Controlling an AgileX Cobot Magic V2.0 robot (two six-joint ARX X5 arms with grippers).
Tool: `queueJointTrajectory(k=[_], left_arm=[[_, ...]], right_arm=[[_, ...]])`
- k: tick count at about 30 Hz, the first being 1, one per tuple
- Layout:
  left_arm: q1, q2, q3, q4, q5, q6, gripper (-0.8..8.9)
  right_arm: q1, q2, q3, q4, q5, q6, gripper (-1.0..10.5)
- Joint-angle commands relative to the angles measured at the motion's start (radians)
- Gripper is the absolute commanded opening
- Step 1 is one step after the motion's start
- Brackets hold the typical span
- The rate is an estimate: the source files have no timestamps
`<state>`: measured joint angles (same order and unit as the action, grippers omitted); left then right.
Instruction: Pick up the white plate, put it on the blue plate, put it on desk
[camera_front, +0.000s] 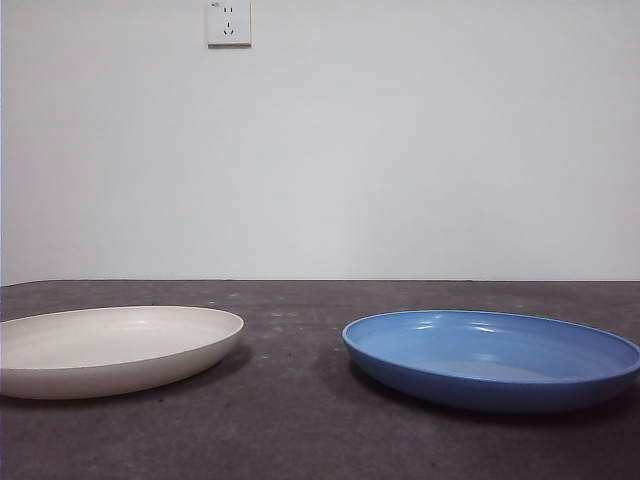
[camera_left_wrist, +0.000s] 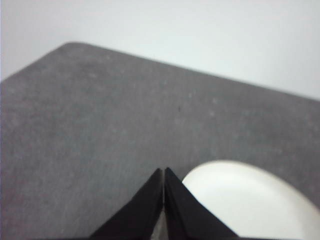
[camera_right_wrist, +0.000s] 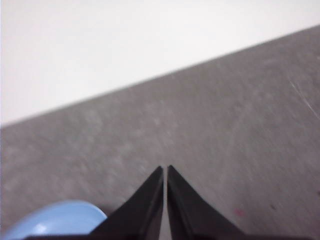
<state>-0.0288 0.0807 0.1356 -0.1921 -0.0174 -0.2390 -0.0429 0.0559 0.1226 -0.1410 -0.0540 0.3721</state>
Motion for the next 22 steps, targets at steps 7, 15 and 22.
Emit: queueJointTrajectory(k=[7,15,22], left_arm=[[-0.031,0.221,0.216,-0.024,0.002,-0.087,0.10],[-0.059,0.446,0.501,-0.140,0.135,-0.005,0.10],[-0.085,0.599,0.647,-0.242,0.347,-0.005,0.10]], right_arm=[[0.043,0.214,0.220,-0.039,-0.090,0.074,0.1],[0.051,0.467,0.468,-0.187,-0.356,0.040,0.1],[0.124,0.612,0.637,-0.333,-0.454,-0.063,0.1]])
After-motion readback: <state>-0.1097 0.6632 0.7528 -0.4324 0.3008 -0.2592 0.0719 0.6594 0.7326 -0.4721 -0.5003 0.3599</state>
